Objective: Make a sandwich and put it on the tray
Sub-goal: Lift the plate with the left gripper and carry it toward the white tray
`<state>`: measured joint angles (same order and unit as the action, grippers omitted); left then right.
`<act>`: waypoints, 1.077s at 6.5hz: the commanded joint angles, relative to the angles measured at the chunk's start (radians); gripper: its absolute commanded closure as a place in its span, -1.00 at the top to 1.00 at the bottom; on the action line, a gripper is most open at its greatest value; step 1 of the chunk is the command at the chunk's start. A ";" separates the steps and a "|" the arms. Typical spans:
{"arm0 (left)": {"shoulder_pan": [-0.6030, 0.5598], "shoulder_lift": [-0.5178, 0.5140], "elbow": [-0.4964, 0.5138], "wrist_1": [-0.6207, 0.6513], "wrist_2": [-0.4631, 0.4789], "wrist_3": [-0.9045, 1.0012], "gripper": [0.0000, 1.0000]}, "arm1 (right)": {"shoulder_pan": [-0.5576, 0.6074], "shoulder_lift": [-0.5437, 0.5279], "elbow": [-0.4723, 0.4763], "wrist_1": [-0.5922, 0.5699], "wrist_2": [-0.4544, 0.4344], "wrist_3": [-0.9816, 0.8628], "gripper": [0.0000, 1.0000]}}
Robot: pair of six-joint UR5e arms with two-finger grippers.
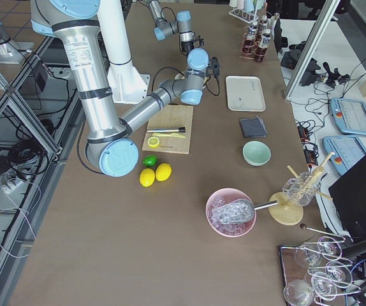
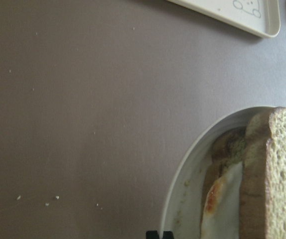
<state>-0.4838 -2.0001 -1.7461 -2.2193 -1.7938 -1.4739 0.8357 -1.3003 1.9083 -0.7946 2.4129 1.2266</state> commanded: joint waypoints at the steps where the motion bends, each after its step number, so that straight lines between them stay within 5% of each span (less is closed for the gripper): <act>1: -0.073 -0.069 0.028 0.076 -0.004 -0.044 -1.00 | 0.009 -0.002 0.000 0.002 -0.018 0.017 0.99; 7: -0.156 -0.192 0.209 0.072 -0.033 -0.150 -1.00 | 0.059 -0.001 -0.003 0.002 -0.257 0.114 0.98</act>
<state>-0.6222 -2.1594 -1.5769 -2.1448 -1.8252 -1.5714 0.8892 -1.3034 1.9069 -0.7927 2.1991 1.3213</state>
